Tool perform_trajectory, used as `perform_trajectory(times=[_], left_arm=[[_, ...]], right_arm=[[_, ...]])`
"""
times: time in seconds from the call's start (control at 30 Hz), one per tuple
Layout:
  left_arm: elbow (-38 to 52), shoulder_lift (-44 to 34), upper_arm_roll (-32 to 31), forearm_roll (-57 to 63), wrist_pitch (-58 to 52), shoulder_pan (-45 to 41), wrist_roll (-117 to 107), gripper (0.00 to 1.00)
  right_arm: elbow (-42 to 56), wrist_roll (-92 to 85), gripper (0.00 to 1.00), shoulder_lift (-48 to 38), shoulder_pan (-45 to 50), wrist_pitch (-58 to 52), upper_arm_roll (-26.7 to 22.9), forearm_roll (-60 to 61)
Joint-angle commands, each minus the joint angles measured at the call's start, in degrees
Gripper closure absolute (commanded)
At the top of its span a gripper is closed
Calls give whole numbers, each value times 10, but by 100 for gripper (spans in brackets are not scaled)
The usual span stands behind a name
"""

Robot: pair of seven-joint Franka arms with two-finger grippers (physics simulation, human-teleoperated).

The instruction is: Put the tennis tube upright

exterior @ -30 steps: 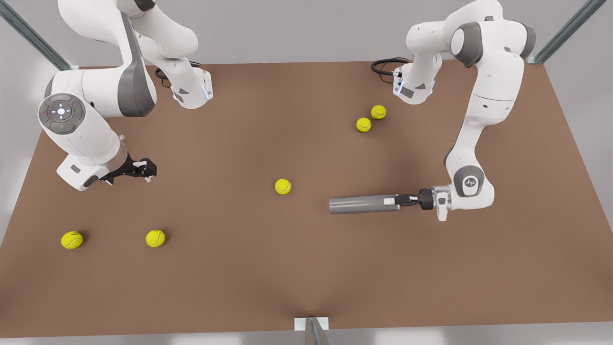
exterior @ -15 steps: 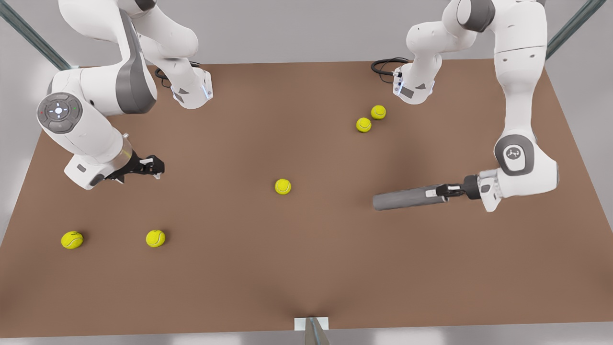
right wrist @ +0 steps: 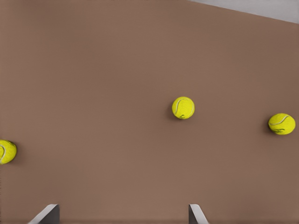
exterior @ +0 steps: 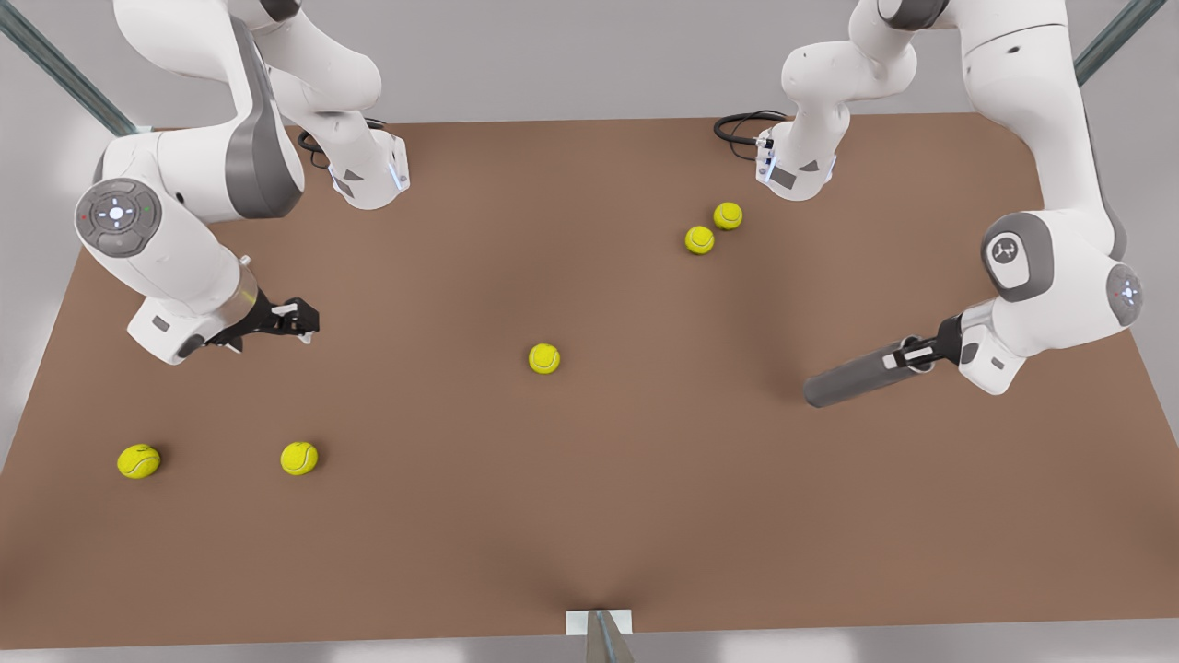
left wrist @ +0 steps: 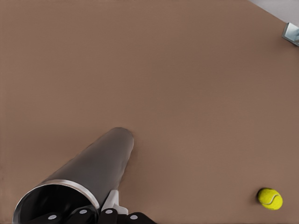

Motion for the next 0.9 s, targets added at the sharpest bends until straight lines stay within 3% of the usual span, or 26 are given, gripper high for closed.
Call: perform_trajectory(times=[0.0,0.87], left_arm=[[0,1,-1,36,1,0,-4,79],[0,40,-17,119,45,-2,-81,79]], right_arm=[[0,0,0,0,0,0,0,0],[0,0,0,0,1,0,0,0]])
